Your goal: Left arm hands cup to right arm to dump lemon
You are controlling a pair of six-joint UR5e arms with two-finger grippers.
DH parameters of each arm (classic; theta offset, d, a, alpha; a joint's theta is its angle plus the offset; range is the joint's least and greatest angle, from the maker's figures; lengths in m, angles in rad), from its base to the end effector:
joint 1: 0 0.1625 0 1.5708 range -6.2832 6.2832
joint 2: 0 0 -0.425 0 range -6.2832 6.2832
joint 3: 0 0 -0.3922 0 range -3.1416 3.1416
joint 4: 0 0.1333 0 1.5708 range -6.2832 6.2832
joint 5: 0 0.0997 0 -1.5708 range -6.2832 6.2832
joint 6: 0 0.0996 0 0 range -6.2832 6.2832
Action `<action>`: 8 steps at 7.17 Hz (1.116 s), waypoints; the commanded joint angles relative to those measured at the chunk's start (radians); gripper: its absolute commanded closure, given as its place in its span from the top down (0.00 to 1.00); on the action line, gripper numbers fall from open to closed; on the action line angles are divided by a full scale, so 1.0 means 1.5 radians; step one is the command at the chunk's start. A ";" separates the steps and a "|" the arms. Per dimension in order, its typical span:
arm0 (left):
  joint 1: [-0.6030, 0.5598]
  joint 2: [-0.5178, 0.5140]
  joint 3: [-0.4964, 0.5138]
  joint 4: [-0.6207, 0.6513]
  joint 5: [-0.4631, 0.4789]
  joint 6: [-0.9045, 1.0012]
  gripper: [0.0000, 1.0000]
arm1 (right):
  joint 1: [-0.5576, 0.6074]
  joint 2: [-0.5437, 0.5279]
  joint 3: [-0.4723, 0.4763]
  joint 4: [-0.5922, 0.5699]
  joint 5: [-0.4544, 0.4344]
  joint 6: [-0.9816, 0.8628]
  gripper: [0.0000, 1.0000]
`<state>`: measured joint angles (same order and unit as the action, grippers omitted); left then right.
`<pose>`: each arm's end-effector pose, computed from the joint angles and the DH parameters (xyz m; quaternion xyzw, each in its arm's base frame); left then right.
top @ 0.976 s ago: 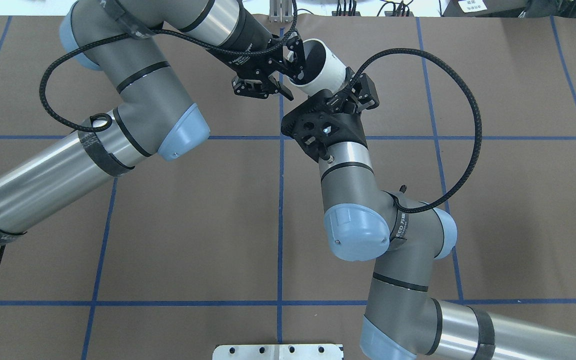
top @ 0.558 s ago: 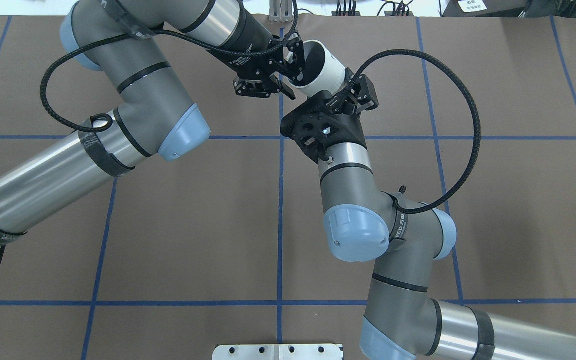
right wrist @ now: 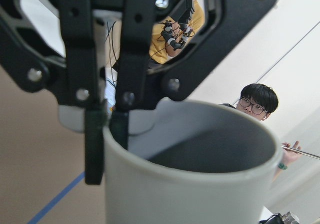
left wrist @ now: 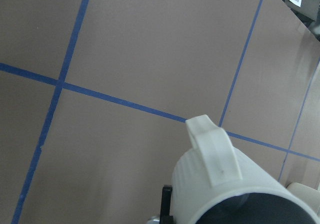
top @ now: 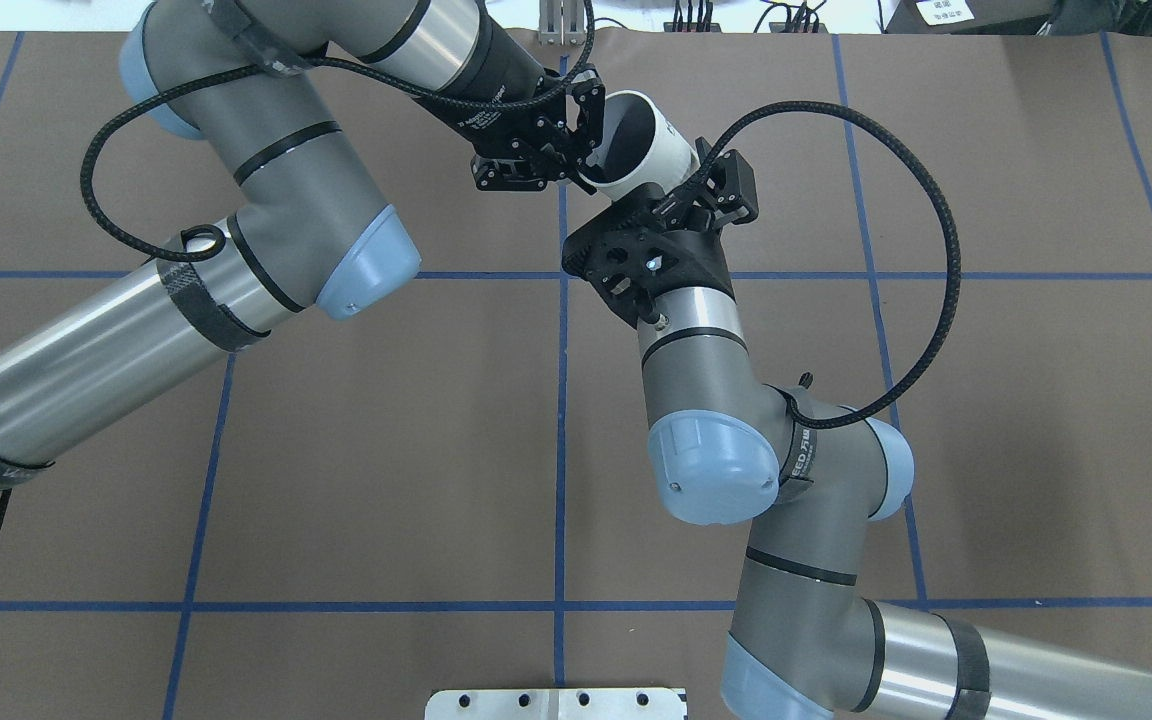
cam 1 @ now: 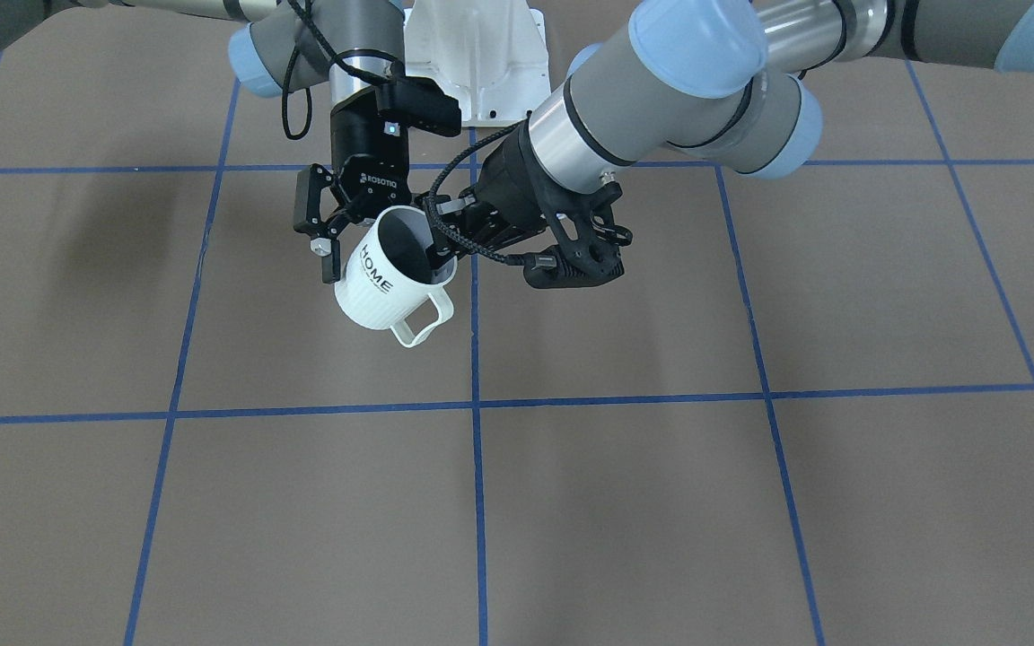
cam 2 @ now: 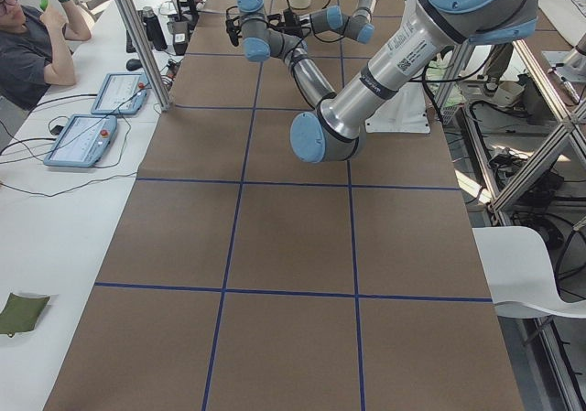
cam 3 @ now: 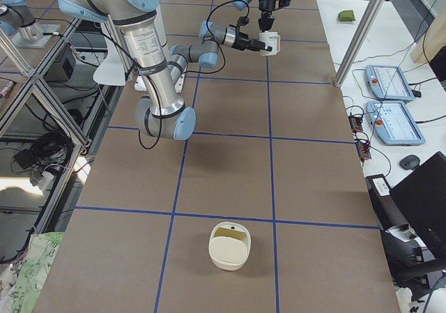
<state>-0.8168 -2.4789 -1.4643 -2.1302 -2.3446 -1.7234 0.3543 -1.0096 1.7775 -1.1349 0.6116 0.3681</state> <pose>0.4316 -0.5526 0.0595 -0.0873 0.6465 -0.1253 0.7475 -0.4858 -0.4088 0.1773 0.6235 -0.0906 -0.0629 0.7740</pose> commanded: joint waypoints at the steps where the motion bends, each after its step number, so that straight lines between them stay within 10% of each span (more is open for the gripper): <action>1: -0.007 0.001 0.003 0.002 -0.001 0.001 0.00 | -0.001 -0.002 0.001 0.001 0.000 0.000 1.00; 4: -0.131 0.001 0.048 0.001 -0.129 0.003 0.00 | -0.004 -0.006 0.000 0.001 -0.001 0.000 1.00; 8: -0.220 0.073 0.076 0.005 -0.119 0.030 0.00 | 0.024 -0.005 0.011 0.002 0.059 0.034 1.00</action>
<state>-1.0913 -2.4270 -1.3569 -2.1238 -2.5332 -1.7037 0.3645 -1.0178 1.7873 -1.1323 0.6405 0.3828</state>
